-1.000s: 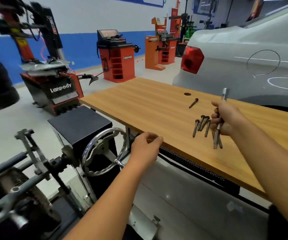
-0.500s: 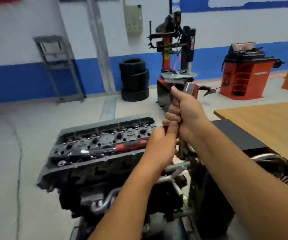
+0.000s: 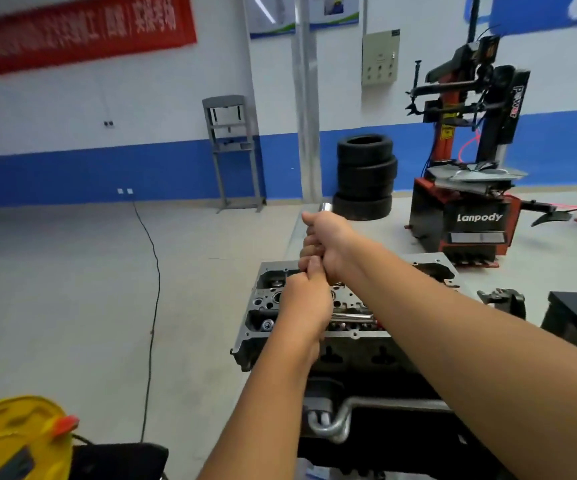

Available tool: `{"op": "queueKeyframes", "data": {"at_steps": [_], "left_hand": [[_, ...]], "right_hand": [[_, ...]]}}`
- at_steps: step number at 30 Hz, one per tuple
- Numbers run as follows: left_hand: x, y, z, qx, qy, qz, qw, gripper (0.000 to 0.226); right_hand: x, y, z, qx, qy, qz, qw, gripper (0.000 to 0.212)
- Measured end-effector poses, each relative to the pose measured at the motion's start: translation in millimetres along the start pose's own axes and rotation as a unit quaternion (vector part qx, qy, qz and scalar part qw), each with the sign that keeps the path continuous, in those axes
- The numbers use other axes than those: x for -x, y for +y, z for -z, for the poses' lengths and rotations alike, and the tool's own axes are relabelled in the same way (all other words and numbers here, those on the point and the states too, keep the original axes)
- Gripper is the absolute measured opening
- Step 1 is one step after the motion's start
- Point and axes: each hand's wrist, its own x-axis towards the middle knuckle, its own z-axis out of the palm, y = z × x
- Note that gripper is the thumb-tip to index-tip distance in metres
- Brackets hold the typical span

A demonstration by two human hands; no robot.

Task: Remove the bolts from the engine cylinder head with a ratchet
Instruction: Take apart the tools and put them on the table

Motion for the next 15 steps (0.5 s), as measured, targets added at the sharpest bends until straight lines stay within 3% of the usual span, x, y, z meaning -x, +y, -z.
{"op": "queueKeyframes", "data": {"at_steps": [4, 6, 8, 9, 11, 13, 15], "left_hand": [[14, -30, 11, 0.034, -0.023, 0.034, 0.999, 0.057], [26, -51, 14, 0.115, -0.037, 0.059, 0.991, 0.054], [25, -60, 12, 0.175, -0.031, 0.075, 0.981, 0.050], [20, -60, 9, 0.192, -0.028, 0.079, 0.978, 0.047], [11, -53, 2, 0.225, -0.032, 0.079, 0.971, 0.040], [3, -49, -6, 0.240, -0.039, 0.068, 0.968, 0.035], [-1, -48, -12, 0.244, -0.043, 0.059, 0.967, 0.032]], "right_hand": [[-10, -47, 16, -0.009, 0.073, 0.103, 0.992, 0.031], [-5, -79, 35, 0.097, 0.097, 0.153, 0.979, 0.030], [4, -83, 51, 0.286, 0.081, 0.176, 0.938, 0.028], [8, -73, 55, 0.401, 0.058, 0.176, 0.897, 0.028], [15, -42, 58, 0.607, 0.024, 0.180, 0.774, 0.032], [19, -16, 63, 0.726, 0.009, 0.198, 0.659, 0.029], [20, -6, 72, 0.762, -0.009, 0.196, 0.618, 0.022]]}}
